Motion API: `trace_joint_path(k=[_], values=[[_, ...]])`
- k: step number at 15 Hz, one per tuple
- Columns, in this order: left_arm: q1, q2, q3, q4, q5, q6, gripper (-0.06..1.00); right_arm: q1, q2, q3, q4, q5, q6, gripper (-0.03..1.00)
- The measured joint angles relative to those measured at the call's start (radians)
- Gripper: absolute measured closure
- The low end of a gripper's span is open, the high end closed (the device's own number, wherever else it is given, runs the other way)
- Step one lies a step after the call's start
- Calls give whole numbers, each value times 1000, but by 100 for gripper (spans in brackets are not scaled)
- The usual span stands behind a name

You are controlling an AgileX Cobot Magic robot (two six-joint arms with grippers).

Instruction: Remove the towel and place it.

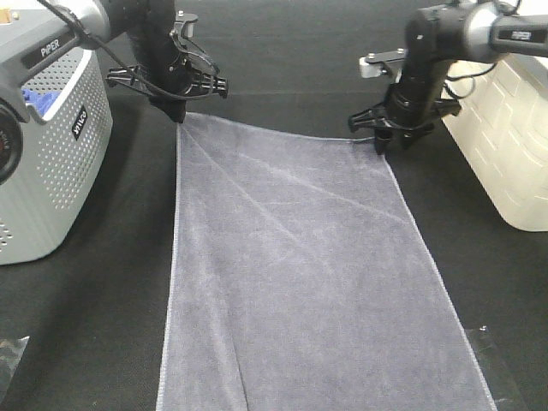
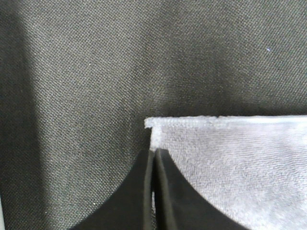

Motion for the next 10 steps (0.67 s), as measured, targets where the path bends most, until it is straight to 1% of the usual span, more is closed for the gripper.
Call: trace_joint_path(k=[2, 3, 6, 10], values=[[0, 0, 0, -2, -8, 0, 94, -6, 4, 0, 79, -6, -74, 52], [0, 0, 0, -2, -9, 0, 94, -4, 6, 0, 110, -8, -85, 52], [0, 0, 0, -2, -13, 0, 94, -2, 6, 0, 116, -13, -87, 49], [0, 0, 0, -2, -16, 3, 94, -2, 2, -14, 104, -10, -82, 48]])
